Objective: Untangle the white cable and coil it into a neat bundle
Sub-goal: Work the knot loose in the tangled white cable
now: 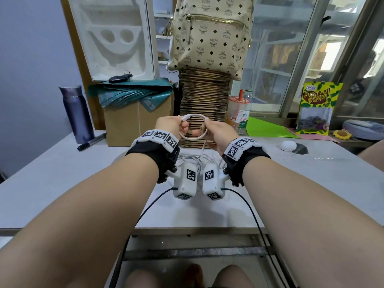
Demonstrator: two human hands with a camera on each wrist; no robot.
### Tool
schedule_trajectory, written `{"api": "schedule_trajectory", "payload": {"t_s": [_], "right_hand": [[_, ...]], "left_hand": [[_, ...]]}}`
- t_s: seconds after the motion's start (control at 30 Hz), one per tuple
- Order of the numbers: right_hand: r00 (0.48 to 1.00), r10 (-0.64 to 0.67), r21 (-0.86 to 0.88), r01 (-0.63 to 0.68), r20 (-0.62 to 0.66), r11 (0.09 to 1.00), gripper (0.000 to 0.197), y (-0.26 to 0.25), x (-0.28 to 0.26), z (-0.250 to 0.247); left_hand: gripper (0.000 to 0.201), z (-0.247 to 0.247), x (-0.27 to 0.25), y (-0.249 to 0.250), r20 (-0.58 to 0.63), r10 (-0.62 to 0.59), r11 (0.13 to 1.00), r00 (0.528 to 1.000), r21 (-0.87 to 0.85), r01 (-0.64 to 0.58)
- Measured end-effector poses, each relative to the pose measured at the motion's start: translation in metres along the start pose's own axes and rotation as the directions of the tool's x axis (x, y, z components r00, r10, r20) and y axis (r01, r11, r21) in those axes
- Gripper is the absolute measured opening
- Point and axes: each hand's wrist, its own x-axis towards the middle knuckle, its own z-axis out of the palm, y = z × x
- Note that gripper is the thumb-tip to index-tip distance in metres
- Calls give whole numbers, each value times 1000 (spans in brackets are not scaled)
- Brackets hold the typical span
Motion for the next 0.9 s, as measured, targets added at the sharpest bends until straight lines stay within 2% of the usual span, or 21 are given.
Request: {"api": "schedule_trajectory", "payload": {"t_s": [0.1, 0.17, 0.23, 0.3, 0.37, 0.4, 0.47, 0.53, 0.6, 0.67, 0.73, 0.8, 0.83, 0.9], "right_hand": [[1000, 21, 139, -18, -21, 990, 36, -5, 2, 4], [999, -6, 80, 10, -41, 997, 36, -3, 5, 6], [999, -26, -50, 25, -26, 998, 35, 0, 4, 9], [1000, -2, -72, 1, -20, 997, 33, 0, 2, 12], [999, 28, -29, -29, -44, 999, 33, -2, 1, 11], [998, 43, -22, -44, -41, 999, 34, -3, 2, 9], [996, 84, 17, -84, -30, 996, 32, -4, 2, 6], [989, 146, 172, -145, 5, 974, 33, -4, 0, 4], [985, 170, 302, -175, 41, 937, 37, -4, -1, 5], [984, 163, 324, -175, 65, 929, 40, -4, -2, 6], [985, 146, 331, -170, 97, 928, 36, -6, -5, 6], [981, 121, 309, -163, 151, 937, 28, -7, -9, 6], [976, 106, 287, -159, 193, 945, 25, -8, -11, 7], [971, 77, 287, -142, 225, 948, 23, -6, -13, 11]], "left_hand": [[34, -4, -5, -5, 69, -36, 988, 997, 150, 25], [28, -5, -7, -10, 84, 12, 929, 996, 367, -42], [20, -4, -9, -10, 166, 134, 789, 977, 579, -206], [15, 1, -12, -7, 286, 192, 615, 939, 710, -342], [15, 5, -16, -3, 341, 130, 500, 931, 788, -359], [24, 7, -16, -3, 361, 92, 429, 928, 827, -364], [38, 8, -18, -4, 367, 39, 380, 929, 855, -354], [40, 7, -17, -6, 364, 48, 450, 930, 824, -345], [39, 6, -14, -7, 339, 117, 553, 933, 759, -345], [37, 7, -12, -5, 281, 185, 679, 942, 656, -330], [37, 7, -12, -3, 161, 226, 812, 961, 513, -277], [37, 5, -11, -1, 9, 202, 930, 979, 311, -195], [37, 5, -11, 0, -54, 152, 968, 987, 210, -138], [44, 3, -11, -2, -113, 72, 989, 991, 133, -56]]}}
